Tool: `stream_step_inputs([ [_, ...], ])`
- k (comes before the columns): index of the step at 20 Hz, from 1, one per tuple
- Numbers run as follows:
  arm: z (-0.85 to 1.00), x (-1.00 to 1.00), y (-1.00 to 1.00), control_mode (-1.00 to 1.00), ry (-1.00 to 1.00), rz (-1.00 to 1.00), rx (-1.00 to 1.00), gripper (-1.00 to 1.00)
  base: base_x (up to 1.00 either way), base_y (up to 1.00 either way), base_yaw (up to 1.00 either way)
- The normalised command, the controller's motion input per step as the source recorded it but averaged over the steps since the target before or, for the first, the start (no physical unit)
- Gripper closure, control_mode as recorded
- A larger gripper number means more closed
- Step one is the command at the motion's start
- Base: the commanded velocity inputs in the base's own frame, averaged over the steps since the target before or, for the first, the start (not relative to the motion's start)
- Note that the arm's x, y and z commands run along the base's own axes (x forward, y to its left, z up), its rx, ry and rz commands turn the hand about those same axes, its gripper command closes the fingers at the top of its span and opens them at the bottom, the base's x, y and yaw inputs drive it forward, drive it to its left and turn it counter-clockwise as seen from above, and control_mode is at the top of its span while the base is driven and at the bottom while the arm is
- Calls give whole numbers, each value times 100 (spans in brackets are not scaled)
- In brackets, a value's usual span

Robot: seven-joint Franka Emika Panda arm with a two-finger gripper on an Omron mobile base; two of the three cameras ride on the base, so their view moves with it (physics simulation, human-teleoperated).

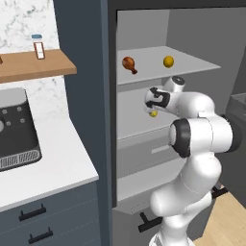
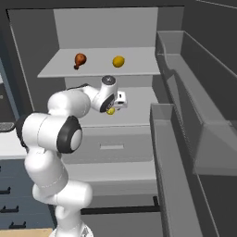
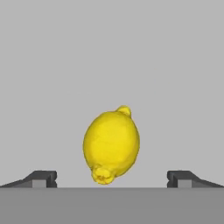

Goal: Place one lemon and one chicken drumstick in each tupperware on the nearby counter, to pack two identical lunches.

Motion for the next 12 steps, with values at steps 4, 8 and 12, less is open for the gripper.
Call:
stream_step_inputs([
  [4, 0, 27, 0, -100, 0, 0, 0, -100, 0, 0, 0],
  [8, -10, 23, 1, -100, 0, 0, 0, -100, 0, 0, 0],
  [12, -14, 6, 6, -100, 1, 0, 0, -100, 0, 0, 0],
])
